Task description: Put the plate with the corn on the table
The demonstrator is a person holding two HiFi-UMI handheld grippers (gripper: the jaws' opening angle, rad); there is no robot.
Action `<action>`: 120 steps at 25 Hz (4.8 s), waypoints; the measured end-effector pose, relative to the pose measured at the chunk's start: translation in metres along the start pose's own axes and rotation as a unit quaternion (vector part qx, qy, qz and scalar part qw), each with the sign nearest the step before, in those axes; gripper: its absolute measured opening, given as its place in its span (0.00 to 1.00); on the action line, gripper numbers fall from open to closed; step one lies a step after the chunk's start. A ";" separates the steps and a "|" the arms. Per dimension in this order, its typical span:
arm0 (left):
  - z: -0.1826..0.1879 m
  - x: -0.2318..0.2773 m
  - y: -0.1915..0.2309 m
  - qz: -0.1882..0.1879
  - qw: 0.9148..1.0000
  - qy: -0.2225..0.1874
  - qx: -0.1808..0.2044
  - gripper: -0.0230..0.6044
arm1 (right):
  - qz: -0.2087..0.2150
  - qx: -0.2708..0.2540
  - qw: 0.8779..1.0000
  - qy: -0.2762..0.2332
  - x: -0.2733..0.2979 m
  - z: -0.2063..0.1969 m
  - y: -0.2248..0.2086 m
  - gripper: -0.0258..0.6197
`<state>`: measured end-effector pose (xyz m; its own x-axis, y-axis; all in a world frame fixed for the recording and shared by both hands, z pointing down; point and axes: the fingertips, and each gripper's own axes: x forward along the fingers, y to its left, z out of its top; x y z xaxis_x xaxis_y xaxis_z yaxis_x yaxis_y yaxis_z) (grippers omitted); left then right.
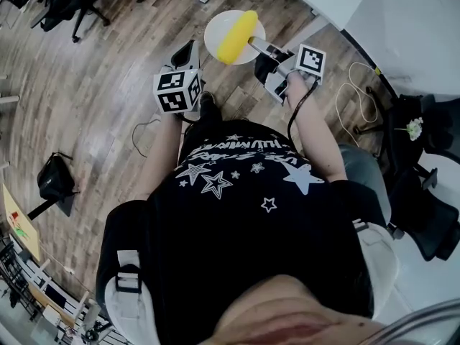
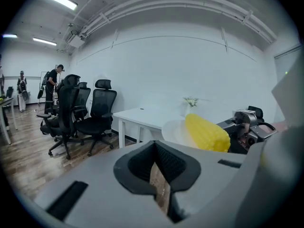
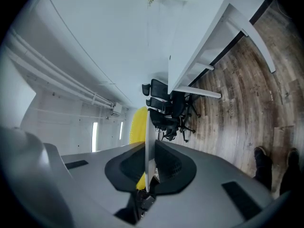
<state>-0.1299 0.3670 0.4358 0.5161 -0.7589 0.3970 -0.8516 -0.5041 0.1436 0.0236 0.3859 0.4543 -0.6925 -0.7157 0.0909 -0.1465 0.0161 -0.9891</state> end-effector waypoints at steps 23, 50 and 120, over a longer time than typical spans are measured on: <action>0.043 0.056 0.136 -0.020 1.000 -0.002 0.002 0.04 | 0.013 -0.013 1.000 -0.008 0.147 0.034 0.019 0.08; 0.074 0.164 0.199 -0.048 0.998 0.026 0.023 0.04 | 0.007 -0.004 0.999 -0.036 0.239 0.138 -0.004 0.09; 0.230 0.672 0.345 -0.192 0.969 0.132 0.087 0.04 | -0.077 0.013 0.990 -0.120 0.481 0.499 -0.135 0.09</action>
<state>-0.0561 -0.4113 0.5438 0.7310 -0.3818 0.5656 -0.5614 -0.8076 0.1806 0.0628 -0.3091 0.5733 -0.4757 -0.8532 0.2138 -0.2162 -0.1221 -0.9687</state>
